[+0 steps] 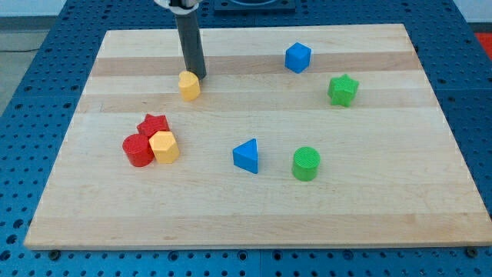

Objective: Push the yellow heart into the red star

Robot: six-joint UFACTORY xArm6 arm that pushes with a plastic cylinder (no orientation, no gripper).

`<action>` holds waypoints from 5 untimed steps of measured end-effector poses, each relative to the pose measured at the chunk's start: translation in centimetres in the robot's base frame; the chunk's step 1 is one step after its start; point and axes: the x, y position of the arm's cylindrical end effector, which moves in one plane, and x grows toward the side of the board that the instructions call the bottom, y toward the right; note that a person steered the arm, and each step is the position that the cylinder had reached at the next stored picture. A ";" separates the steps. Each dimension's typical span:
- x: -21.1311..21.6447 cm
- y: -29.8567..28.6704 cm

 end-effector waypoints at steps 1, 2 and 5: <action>3.0 -0.6; 5.3 -1.2; 7.7 -2.7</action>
